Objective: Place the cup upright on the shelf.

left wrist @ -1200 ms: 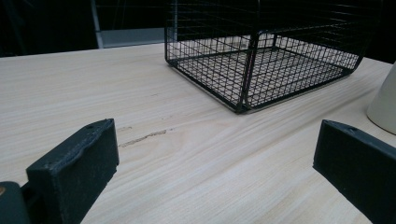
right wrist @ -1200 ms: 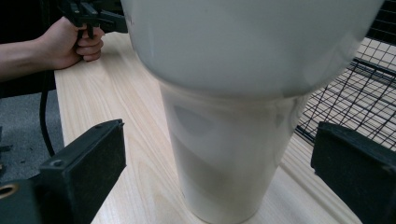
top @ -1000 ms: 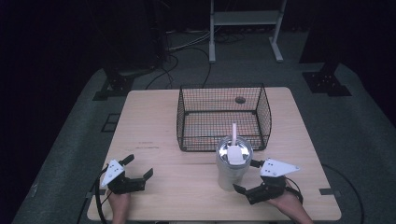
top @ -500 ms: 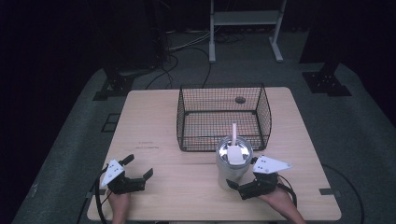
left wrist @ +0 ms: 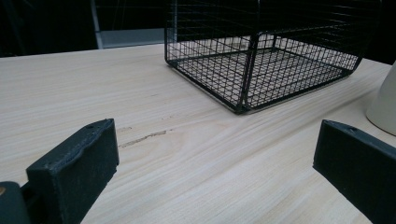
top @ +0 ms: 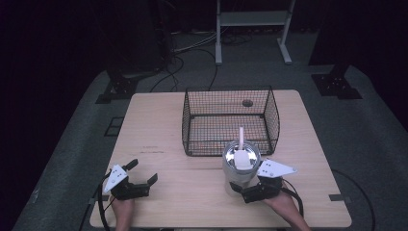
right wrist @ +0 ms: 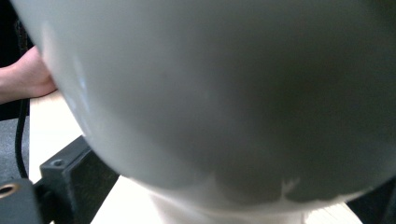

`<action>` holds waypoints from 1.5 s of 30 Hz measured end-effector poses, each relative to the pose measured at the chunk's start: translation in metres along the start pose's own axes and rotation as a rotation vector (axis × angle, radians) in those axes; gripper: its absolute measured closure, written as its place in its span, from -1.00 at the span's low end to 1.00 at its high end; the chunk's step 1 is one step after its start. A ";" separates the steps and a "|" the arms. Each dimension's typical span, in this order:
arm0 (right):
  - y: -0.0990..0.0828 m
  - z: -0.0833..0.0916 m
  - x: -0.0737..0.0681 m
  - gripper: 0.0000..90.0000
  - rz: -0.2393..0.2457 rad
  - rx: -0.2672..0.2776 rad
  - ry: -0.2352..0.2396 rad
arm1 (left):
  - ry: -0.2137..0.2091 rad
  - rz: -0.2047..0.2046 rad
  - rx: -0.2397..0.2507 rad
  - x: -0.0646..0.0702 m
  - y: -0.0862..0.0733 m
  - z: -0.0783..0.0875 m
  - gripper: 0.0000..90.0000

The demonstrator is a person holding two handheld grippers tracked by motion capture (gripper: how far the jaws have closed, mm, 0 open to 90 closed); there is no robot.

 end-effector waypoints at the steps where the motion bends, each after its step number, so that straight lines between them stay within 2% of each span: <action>1: 0.000 0.000 0.000 -0.92 -0.003 0.004 0.002 | 0.000 0.000 0.000 0.000 0.000 0.000 -1.00; 12: 0.000 -0.003 0.001 -0.82 0.000 0.025 -0.004 | -0.001 0.001 0.000 0.000 0.000 0.000 -1.00; 31: -0.004 -0.002 0.001 -0.79 0.015 0.071 -0.004 | -0.002 0.001 0.003 -0.001 0.000 0.000 -1.00; 38: -0.003 -0.001 0.002 -0.79 0.009 0.070 0.000 | -0.002 0.003 0.004 -0.001 0.000 0.000 -1.00; 42: -0.002 0.001 0.006 -0.79 -0.026 0.073 0.013 | -0.003 -0.001 0.004 -0.001 0.000 0.001 -1.00; 45: 0.001 0.001 0.006 -0.79 -0.013 0.072 0.003 | -0.003 -0.001 0.005 -0.001 0.000 0.001 -1.00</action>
Point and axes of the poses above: each handheld gripper's, and its own axes: z roughly backward along the jaws, y roughly out of its top, x roughly to its right, the point moved 2 cm from there along -z, roughly forward along the jaws, and after that the axes turned 10 degrees about -z, right-handed, at the moved point
